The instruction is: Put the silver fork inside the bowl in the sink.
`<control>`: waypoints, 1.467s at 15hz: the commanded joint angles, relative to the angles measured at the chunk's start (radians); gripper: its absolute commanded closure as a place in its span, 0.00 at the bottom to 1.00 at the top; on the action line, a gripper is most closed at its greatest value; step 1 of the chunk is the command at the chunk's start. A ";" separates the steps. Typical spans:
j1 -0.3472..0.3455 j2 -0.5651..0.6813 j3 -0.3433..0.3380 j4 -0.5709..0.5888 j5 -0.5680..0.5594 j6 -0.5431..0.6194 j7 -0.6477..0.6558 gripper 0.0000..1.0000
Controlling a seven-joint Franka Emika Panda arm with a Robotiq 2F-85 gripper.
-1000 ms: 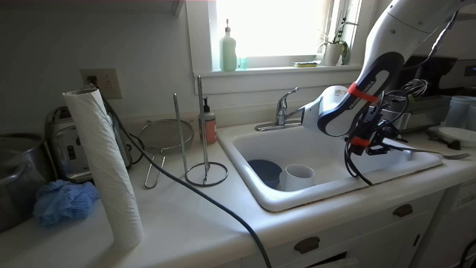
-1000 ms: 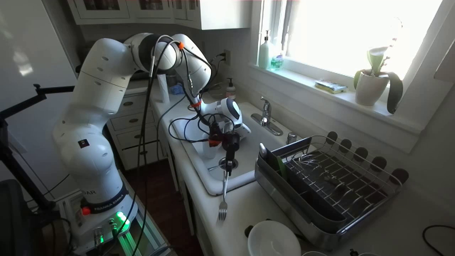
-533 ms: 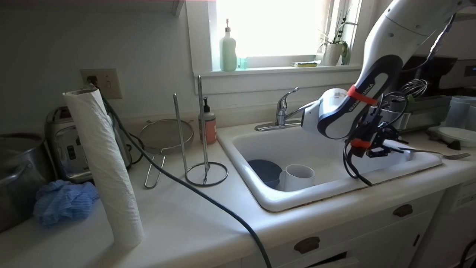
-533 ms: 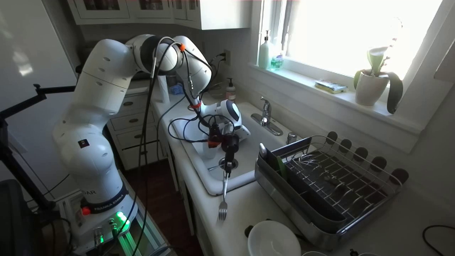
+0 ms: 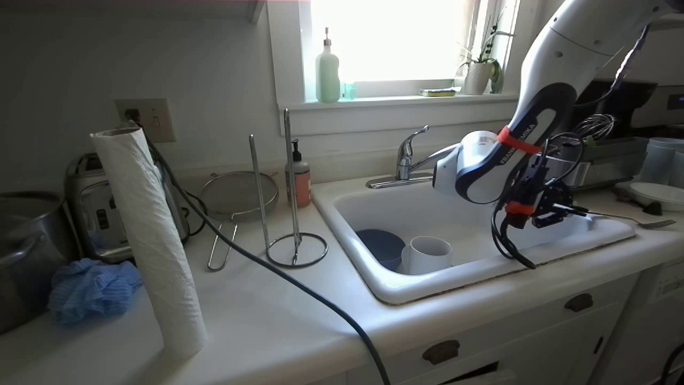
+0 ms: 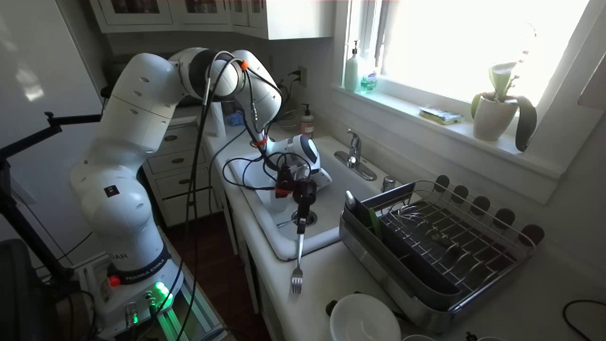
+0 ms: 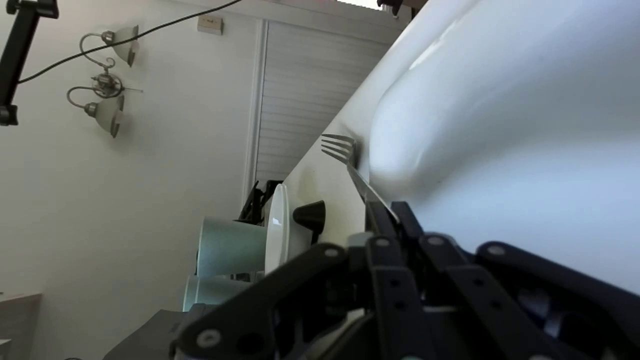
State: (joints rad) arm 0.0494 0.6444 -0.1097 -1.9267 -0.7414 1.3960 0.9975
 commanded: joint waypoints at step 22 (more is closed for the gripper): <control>0.124 -0.501 0.182 -0.221 -0.090 -0.025 0.104 0.99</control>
State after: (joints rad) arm 0.1434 0.2675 0.0221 -2.0435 -0.7792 1.3271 1.0815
